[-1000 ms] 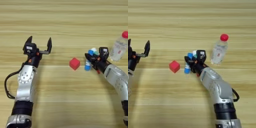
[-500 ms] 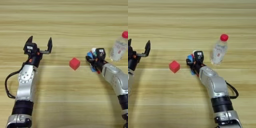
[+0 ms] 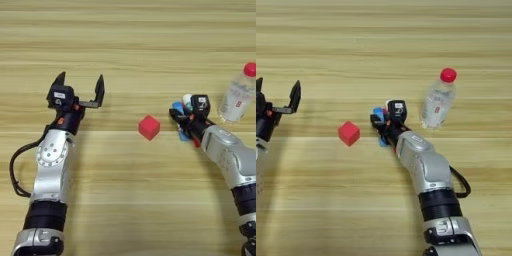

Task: Move the objects on the table

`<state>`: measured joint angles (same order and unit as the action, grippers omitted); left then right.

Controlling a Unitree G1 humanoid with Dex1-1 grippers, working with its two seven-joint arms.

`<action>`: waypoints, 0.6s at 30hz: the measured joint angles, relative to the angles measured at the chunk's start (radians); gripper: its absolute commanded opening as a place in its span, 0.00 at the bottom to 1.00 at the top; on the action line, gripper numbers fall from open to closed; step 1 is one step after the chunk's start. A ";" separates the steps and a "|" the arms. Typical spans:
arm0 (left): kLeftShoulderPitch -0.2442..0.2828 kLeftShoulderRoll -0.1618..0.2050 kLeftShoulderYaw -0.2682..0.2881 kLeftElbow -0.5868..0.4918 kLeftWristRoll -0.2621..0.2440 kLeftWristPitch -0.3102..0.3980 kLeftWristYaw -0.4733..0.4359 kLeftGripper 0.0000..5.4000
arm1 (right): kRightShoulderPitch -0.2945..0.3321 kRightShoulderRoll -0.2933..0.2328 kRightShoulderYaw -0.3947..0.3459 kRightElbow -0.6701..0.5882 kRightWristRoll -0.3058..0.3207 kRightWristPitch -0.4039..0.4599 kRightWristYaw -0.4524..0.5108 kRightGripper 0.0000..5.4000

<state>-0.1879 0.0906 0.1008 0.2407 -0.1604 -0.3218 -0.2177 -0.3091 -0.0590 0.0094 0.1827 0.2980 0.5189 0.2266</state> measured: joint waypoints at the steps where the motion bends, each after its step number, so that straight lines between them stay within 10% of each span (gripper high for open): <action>1: 0.000 0.000 0.000 0.000 0.000 0.000 0.000 1.00 | 0.000 0.001 0.000 0.004 0.000 -0.001 0.000 0.37; 18: -0.003 0.010 -0.022 0.059 0.047 0.054 0.020 1.00 | 0.007 0.017 0.000 0.017 -0.005 -0.006 0.004 0.73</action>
<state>-0.1904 0.1006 0.0786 0.3001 -0.1130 -0.2674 -0.1979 -0.3019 -0.0425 0.0094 0.1993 0.2931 0.5130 0.2303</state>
